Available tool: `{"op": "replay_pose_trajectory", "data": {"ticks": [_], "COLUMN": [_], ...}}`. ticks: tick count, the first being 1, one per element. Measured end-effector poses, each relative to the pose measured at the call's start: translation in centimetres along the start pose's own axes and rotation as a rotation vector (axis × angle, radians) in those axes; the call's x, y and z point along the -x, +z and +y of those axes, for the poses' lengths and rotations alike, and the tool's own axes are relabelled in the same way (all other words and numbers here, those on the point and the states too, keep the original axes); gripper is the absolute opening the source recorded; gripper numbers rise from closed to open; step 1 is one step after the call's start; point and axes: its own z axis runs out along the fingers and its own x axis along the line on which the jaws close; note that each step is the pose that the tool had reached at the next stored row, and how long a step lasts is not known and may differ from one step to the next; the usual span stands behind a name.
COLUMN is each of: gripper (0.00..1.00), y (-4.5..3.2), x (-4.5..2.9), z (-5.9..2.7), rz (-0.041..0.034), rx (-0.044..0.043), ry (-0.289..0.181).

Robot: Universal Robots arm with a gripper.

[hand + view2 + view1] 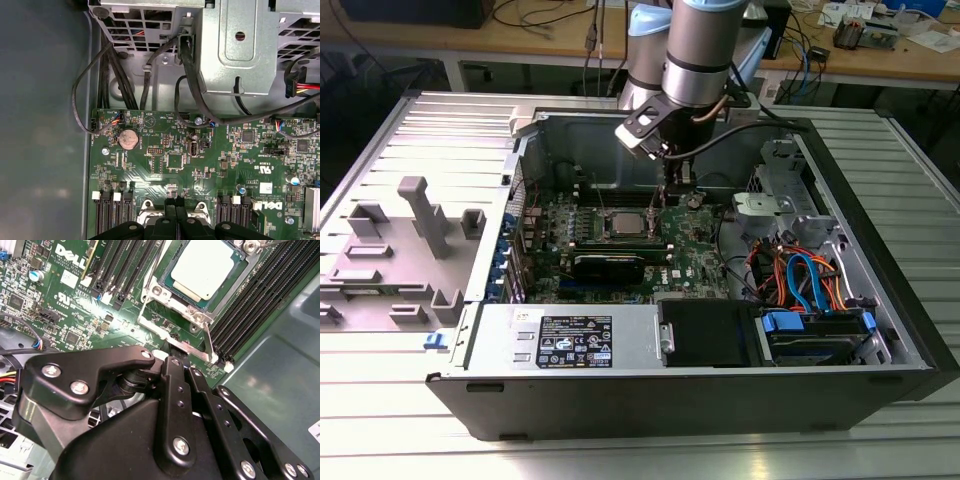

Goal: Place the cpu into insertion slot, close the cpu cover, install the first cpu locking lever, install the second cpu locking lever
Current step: 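Close the cpu cover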

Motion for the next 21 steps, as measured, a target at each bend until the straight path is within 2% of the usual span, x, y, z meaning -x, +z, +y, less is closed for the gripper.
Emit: {"op": "replay_pose_trajectory", "data": {"ticks": [21], "gripper": [0.11], "y": [0.04], "x": [-0.04], "z": [-0.82], "rz": [0.0], "rx": [-0.0001], "ry": [0.0]}}
